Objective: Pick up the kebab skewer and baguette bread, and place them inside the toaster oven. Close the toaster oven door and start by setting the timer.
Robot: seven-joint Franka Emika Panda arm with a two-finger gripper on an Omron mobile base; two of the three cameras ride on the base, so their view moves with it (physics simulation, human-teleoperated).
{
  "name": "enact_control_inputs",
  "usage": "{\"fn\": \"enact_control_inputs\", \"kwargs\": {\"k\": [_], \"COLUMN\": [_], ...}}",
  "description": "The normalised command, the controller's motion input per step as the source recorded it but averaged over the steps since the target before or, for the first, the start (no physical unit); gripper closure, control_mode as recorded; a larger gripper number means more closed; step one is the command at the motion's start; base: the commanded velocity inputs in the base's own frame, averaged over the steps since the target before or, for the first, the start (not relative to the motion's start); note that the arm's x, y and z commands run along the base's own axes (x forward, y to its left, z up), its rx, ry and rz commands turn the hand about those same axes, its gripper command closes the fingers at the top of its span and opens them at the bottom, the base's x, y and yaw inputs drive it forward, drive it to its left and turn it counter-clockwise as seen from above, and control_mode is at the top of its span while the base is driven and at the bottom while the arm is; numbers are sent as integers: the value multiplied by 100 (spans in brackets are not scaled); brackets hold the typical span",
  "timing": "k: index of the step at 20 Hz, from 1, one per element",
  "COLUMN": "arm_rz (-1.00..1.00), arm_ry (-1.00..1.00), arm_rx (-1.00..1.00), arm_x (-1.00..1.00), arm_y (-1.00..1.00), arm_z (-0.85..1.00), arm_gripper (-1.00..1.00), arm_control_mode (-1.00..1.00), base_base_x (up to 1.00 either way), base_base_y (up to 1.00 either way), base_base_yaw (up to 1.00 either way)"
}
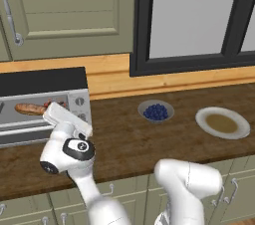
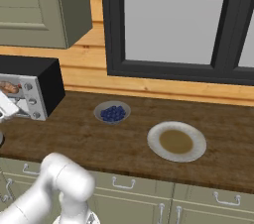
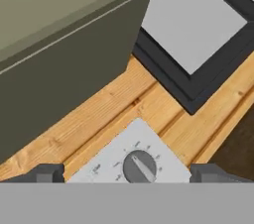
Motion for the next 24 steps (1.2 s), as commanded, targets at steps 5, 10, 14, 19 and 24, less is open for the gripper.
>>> {"fn": "enact_control_inputs", "kwargs": {"k": [5, 10, 14, 19, 24], "arm_rz": [-5, -4, 0, 0, 0], "arm_ry": [0, -1, -25, -30, -1], "arm_rx": [25, 16, 8, 1, -3], "arm_x": [100, 48, -97, -100, -74], "arm_y": [-49, -18, 17, 41, 62], "arm_z": [37, 18, 4, -9, -61], "arm_gripper": [-100, -100, -100, -100, -100], "arm_control_mode": [-100, -100, -100, -100, -100], "base_base_x": [0, 0, 0, 0, 0], "base_base_y": [0, 0, 0, 0, 0], "base_base_yaw": [0, 0, 0, 0, 0]}}
